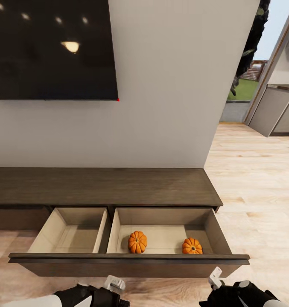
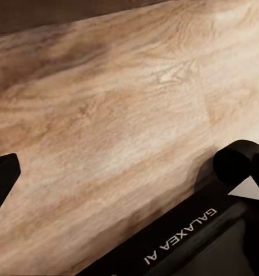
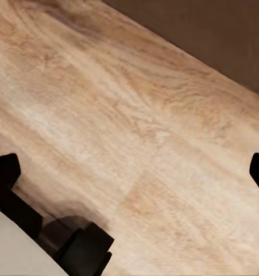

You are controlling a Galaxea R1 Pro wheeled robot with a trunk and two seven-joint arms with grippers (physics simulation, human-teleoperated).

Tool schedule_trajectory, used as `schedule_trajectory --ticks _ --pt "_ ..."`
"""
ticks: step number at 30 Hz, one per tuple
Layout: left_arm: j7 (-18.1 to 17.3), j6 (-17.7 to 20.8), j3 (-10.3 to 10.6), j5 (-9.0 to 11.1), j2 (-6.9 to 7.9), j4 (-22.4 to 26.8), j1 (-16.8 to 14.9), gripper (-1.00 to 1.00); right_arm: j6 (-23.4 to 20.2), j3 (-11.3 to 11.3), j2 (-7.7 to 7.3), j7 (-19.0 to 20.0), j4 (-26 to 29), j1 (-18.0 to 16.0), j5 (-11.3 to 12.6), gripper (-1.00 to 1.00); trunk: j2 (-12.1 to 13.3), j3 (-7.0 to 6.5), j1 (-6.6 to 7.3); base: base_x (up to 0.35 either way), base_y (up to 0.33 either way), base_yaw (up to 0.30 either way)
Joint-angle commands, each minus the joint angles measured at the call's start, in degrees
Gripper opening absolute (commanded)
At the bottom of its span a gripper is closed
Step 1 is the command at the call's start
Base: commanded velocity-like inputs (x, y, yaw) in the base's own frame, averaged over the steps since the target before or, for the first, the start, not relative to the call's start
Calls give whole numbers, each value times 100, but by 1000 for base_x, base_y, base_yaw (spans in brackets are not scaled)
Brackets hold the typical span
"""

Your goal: Place each of the two pumpkins and all three candles from the living room inside a cabinet in the living room (use any cabinet), then make sure every cabinet is closed, and position the cauldron so it is next to a table in the living room.

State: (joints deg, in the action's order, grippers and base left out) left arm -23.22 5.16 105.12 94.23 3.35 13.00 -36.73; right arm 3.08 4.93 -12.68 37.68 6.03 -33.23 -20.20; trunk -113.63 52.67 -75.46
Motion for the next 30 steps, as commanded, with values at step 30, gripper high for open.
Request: schedule_trajectory --ticks 30 --pt "2347 -2085 -1262 251 -883 -416 188 100 1960 -175 845 -3711 -353 209 1852 100 0 -7 0 0 0 -7"
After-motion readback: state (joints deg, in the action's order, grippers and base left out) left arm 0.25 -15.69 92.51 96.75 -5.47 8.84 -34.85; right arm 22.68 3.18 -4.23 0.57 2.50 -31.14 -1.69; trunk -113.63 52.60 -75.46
